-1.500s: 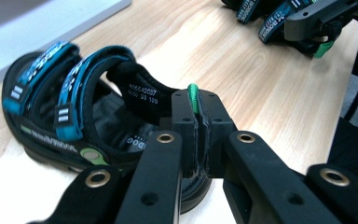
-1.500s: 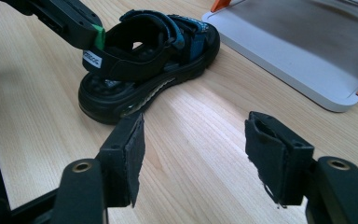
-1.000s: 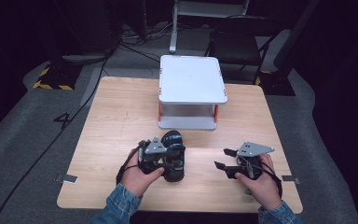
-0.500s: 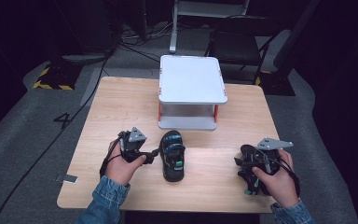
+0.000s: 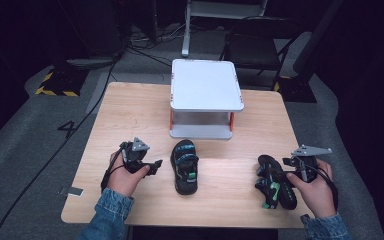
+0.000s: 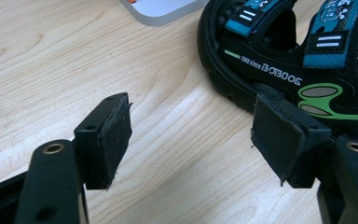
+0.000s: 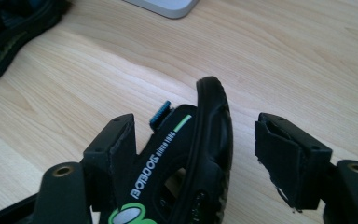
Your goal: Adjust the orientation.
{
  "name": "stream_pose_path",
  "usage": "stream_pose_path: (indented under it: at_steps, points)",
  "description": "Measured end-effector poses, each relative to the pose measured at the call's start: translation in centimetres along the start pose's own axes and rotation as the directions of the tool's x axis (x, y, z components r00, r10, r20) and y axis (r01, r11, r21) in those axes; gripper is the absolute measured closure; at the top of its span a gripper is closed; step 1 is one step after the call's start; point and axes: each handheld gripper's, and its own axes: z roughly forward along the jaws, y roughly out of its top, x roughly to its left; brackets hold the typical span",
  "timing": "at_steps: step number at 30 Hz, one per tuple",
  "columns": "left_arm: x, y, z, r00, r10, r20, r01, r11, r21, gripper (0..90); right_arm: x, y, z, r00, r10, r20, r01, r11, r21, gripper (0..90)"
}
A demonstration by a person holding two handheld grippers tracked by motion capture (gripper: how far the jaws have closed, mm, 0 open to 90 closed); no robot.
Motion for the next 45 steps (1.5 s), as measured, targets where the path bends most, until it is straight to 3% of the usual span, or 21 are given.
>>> stream_pose_path:
  at_steps: [5,9,10,13,15,16,17,18,25,27,28,34,36,38,40,42,45]
  points:
    - [0.1,-0.1,0.0,0.9999,-0.009,0.010,0.009,1.0000,0.003,29.0,-0.4,-0.3,0.6,0.9999,0.011,0.004,-0.011,0.999,0.036,30.0]
    - [0.1,-0.1,0.1,0.9998,-0.014,0.011,0.014,0.9999,0.002,29.1,-0.6,-0.6,0.5,0.9998,0.003,-0.020,-0.001,0.996,0.089,32.2]
    - [0.2,-0.1,0.1,0.9999,-0.010,0.011,0.010,0.9999,0.004,29.1,-0.7,-0.7,0.4,0.9993,0.025,-0.027,-0.022,0.993,0.115,33.8]
    - [0.1,-0.1,0.2,0.9999,-0.006,0.012,0.006,0.9999,0.008,29.0,-0.9,-0.8,0.4,0.9986,0.047,-0.023,-0.044,0.992,0.120,34.2]
    - [0.0,-0.1,0.3,0.9998,-0.008,0.016,0.008,0.9999,0.009,29.0,-0.9,-0.9,0.5,0.9962,0.076,-0.041,-0.071,0.989,0.129,41.3]
    - [0.0,-0.1,0.3,0.9998,-0.008,0.016,0.008,0.9999,0.009,29.0,-0.8,-0.9,0.4,0.9966,0.074,-0.037,-0.069,0.989,0.132,47.0]
    - [0.0,-0.1,0.3,0.9998,-0.008,0.016,0.008,0.9999,0.009,29.0,-0.8,-0.9,0.4,0.9966,0.074,-0.037,-0.069,0.989,0.132,47.0]
    - [0.0,-0.1,0.3,0.9999,-0.005,0.016,0.005,0.9999,0.012,29.0,-0.8,-0.9,0.1,0.9992,0.038,0.007,-0.039,0.984,0.177,48.4]
    - [-0.3,-0.2,0.6,0.9998,0.005,0.020,-0.005,0.9997,0.024,29.0,-0.1,-0.9,0.9,0.9979,0.063,0.015,-0.065,0.978,0.199,47.9]
    - [-0.4,-0.2,0.7,0.9997,0.008,0.021,-0.009,0.9997,0.025,29.0,0.1,-0.8,1.1,0.9978,0.066,0.014,-0.067,0.977,0.204,49.3]
    - [-0.4,-0.2,0.7,0.9997,0.010,0.022,-0.011,0.9995,0.029,29.0,0.1,-0.8,1.1,0.9963,0.085,-0.011,-0.081,0.975,0.209,55.0]
    - [-0.6,-0.2,0.9,0.9997,0.009,0.023,-0.009,0.9996,0.026,29.0,0.8,-0.6,1.0,0.9982,0.052,0.032,-0.057,0.977,0.204,58.8]
    - [-0.5,-0.3,0.7,0.9998,0.008,0.020,-0.009,0.9997,0.025,29.0,0.9,-0.5,0.9,0.9975,0.055,0.044,-0.062,0.983,0.175,63.5]
    - [-0.4,-0.4,0.5,0.9999,0.007,0.013,-0.007,0.9997,0.022,29.0,1.2,-0.2,1.0,0.9963,0.086,-0.012,-0.083,0.985,0.150,65.2]
    - [-0.3,-0.6,0.3,0.9999,0.001,0.013,-0.001,0.9998,0.021,29.0,1.8,0.4,1.4,0.9888,0.113,-0.098,-0.100,0.987,0.125,65.7]
    - [-0.2,-0.9,0.1,0.9999,-0.009,0.010,0.009,0.9998,0.015,29.1,2.9,1.2,2.0,0.9803,0.106,-0.166,-0.089,0.990,0.109,66.2]
    - [-0.1,-1.2,-0.3,0.9999,-0.014,0.001,0.014,0.9998,0.017,29.1,4.8,2.5,3.4,0.9763,0.063,-0.207,-0.041,0.993,0.107,66.2]
